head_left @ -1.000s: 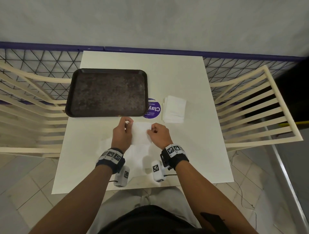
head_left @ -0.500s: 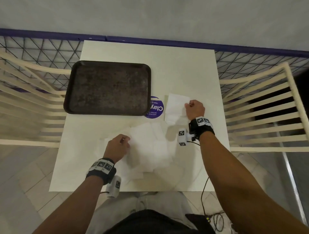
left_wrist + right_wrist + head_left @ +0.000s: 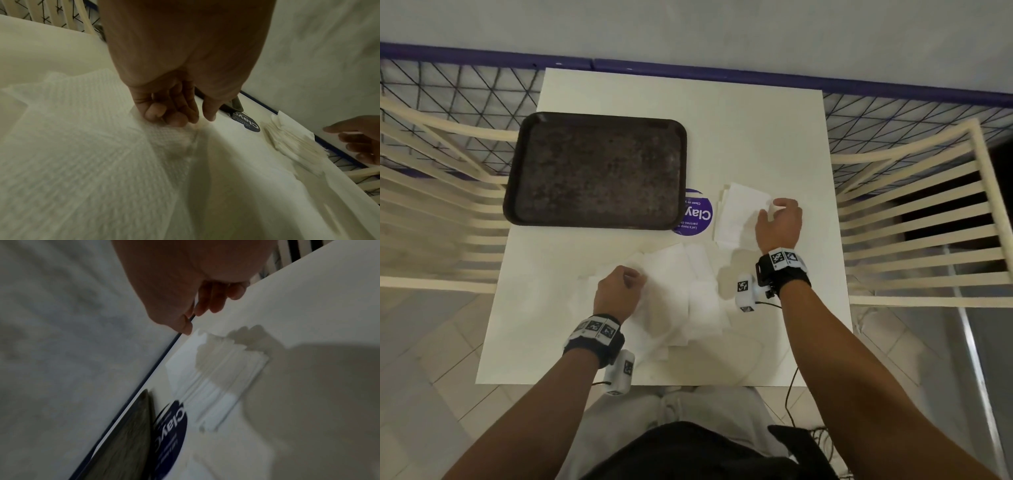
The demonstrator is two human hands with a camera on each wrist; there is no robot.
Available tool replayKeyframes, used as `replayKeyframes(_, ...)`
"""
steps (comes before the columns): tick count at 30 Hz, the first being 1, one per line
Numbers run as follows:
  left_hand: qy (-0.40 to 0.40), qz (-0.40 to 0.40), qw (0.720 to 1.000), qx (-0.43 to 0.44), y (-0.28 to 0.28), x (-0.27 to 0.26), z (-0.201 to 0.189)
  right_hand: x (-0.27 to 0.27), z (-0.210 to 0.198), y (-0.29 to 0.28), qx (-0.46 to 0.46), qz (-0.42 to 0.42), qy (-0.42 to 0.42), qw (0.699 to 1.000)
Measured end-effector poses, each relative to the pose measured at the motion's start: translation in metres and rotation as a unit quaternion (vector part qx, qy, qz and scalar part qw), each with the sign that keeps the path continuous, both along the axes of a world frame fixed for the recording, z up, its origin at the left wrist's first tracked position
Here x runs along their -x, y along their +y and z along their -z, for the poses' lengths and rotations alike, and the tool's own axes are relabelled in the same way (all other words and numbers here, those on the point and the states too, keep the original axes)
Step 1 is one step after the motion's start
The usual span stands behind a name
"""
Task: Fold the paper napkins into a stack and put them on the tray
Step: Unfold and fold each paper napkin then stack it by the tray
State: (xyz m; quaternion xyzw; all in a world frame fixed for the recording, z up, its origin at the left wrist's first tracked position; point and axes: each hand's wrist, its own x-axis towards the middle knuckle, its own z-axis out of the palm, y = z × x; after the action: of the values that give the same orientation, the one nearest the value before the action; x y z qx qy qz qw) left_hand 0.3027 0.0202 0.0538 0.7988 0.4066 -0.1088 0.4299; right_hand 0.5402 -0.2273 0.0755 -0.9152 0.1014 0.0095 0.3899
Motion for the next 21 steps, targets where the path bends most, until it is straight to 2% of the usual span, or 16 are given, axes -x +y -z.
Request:
replayKeyframes(2,0.004,0.0,1.0,0.0,-0.001,-0.003,0.002,0.024,-0.004,0.01,-0.032,-0.042,-0.032,0.998)
replayKeyframes(4,0.007,0.004,1.0,-0.002,-0.004,-0.007,0.003,0.051,-0.007,0.022,-0.058,-0.094,-0.016,0.994)
replayKeyframes(10,-0.006,-0.001,1.0,-0.006,-0.011,-0.013,0.003,0.121,0.014,0.051,-0.019,-0.232,0.137,0.963)
replayKeyframes(13,-0.02,0.0,1.0,-0.004,-0.011,-0.011,0.001,0.139,0.023,0.055,0.014,-0.236,0.199,0.951)
replayKeyframes(18,-0.08,-0.009,0.996,0.025,-0.01,-0.006,-0.013,0.149,0.023,0.058,0.031,-0.211,0.212,0.954)
replayKeyframes(21,-0.117,-0.029,0.992,0.046,-0.005,-0.003,-0.018,0.152,0.018,0.058,0.013,-0.227,0.215,0.95)
